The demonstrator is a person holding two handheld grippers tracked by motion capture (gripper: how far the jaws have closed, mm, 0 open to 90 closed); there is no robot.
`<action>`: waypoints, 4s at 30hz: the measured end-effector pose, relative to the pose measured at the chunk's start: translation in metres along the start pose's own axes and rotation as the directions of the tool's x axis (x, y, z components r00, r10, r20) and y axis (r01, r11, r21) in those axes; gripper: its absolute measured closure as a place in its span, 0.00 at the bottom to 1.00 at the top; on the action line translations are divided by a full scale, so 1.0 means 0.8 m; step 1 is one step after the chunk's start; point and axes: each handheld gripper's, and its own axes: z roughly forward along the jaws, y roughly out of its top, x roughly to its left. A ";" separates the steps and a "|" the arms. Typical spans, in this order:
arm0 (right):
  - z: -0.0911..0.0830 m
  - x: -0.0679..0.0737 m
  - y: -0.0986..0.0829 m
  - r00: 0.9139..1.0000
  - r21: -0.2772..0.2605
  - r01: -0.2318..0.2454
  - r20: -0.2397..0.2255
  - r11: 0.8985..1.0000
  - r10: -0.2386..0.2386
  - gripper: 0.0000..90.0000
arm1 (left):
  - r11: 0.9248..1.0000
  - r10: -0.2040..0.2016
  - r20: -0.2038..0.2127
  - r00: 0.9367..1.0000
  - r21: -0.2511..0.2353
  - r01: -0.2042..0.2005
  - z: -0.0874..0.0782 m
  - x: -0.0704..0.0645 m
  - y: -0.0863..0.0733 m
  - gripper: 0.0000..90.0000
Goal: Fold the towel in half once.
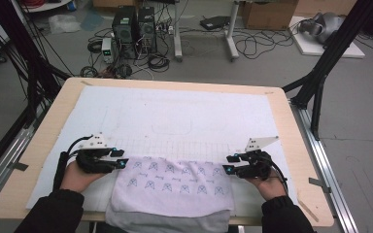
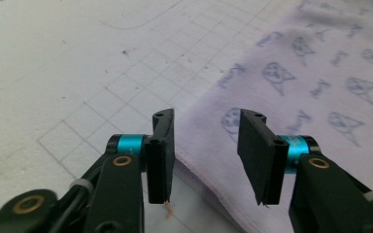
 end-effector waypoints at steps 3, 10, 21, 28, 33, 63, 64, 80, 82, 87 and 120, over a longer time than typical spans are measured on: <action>0.008 -0.009 -0.003 1.000 0.018 -0.017 0.016 1.000 0.016 0.56 | 1.000 -0.002 -0.027 1.000 0.028 0.002 0.013 0.005 0.000 0.56; 0.022 -0.014 -0.004 1.000 0.057 0.002 0.010 0.998 -0.003 0.56 | 0.995 -0.027 -0.022 0.999 0.099 0.029 0.027 0.014 -0.005 0.62; 0.028 -0.015 -0.009 0.999 0.086 0.005 -0.035 0.996 -0.002 0.92 | 0.995 0.031 -0.014 0.999 0.100 -0.029 0.021 0.006 -0.003 0.95; 0.023 -0.023 -0.008 1.000 0.074 -0.013 -0.022 0.997 0.014 0.95 | 0.998 0.012 -0.083 0.996 0.057 -0.007 0.012 0.011 0.004 0.96; 0.017 -0.037 0.007 1.000 0.053 -0.017 0.022 0.998 0.016 0.96 | 1.000 -0.006 -0.145 0.989 0.030 0.010 0.012 0.026 0.024 0.96; -0.012 -0.100 0.090 0.985 -0.044 -0.033 0.166 0.998 0.040 0.66 | 0.998 -0.050 -0.222 0.974 0.030 0.058 0.028 0.087 0.077 0.72; -0.009 -0.096 0.087 0.986 -0.036 -0.024 0.164 0.999 0.029 0.65 | 0.999 -0.042 -0.203 0.978 0.025 0.048 0.029 0.079 0.068 0.72; 0.033 -0.037 0.054 0.999 0.045 0.029 0.028 0.999 -0.030 0.64 | 0.998 0.003 -0.063 0.998 0.055 0.001 0.034 0.028 0.012 0.73; 0.035 -0.035 0.053 0.999 0.051 0.036 0.027 0.998 -0.037 0.64 | 0.998 0.005 -0.081 0.997 0.065 0.000 0.037 0.029 0.012 0.72; 0.050 -0.039 0.047 0.999 0.109 0.020 0.030 0.994 -0.024 0.65 | 0.996 0.021 -0.087 0.996 0.089 -0.013 0.042 0.029 0.009 0.81; 0.008 0.045 -0.005 0.995 0.043 0.086 -0.048 0.995 -0.084 0.79 | 0.999 0.050 0.003 0.999 0.022 -0.050 -0.018 -0.055 -0.016 0.79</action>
